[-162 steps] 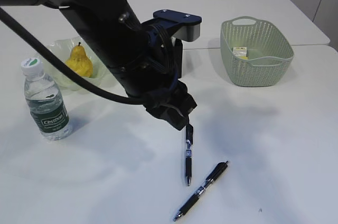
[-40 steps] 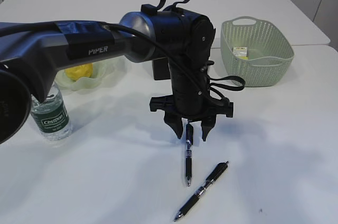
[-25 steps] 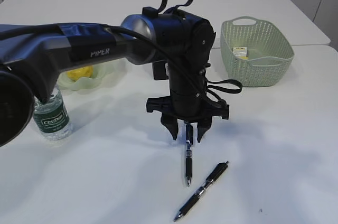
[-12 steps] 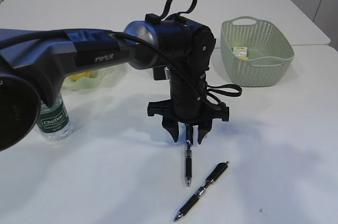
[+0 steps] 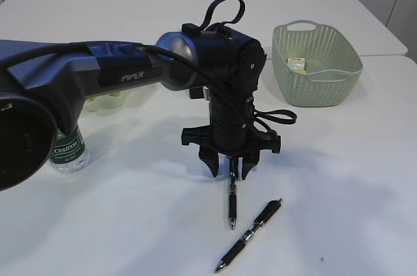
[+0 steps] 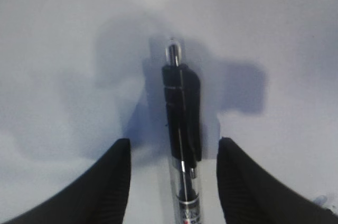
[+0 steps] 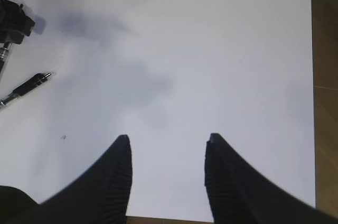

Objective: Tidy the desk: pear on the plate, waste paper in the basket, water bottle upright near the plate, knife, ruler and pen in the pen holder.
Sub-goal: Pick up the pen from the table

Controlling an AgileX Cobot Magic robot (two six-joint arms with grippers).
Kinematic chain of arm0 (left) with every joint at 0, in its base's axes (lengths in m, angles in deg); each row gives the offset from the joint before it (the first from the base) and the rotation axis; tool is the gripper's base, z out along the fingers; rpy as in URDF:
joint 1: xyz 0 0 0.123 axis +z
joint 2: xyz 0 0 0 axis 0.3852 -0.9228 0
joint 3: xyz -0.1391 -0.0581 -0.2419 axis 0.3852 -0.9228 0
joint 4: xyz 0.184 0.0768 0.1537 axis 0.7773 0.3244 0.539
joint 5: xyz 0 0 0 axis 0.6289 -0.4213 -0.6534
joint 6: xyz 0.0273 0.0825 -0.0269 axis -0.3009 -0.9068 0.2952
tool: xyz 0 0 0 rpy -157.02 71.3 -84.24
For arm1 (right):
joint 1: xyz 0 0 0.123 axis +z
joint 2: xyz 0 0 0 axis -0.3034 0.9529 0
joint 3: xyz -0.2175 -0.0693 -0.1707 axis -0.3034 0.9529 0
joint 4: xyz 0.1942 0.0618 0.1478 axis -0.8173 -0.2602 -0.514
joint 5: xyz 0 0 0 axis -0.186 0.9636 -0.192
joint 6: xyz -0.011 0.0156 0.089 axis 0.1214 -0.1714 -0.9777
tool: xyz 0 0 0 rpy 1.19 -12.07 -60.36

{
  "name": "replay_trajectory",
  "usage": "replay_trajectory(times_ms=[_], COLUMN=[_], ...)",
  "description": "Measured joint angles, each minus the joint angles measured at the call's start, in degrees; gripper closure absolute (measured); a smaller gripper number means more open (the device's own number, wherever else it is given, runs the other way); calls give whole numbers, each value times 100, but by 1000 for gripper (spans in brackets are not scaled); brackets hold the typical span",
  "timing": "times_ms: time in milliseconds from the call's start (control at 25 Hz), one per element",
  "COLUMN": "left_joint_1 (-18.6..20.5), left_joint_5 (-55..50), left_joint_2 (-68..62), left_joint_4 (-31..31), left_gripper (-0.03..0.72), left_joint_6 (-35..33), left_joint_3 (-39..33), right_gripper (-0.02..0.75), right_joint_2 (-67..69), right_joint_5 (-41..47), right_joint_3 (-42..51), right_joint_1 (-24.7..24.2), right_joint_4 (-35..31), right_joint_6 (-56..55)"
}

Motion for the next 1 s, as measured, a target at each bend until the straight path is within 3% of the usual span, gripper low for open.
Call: replay_trajectory(times_ms=[760,1000], left_joint_1=[0,-2], left_joint_5=[0,-10], left_joint_2=[-103,-112], left_joint_4=[-53,-93], left_gripper=[326,405], left_joint_6=[0,-13], left_joint_3=[10,34], right_gripper=[368,369], right_joint_2=[0,0], right_joint_5=[0,0], right_joint_3=[0,0], right_joint_1=[0,0], right_joint_4=[0,-2], right_joint_6=[0,0])
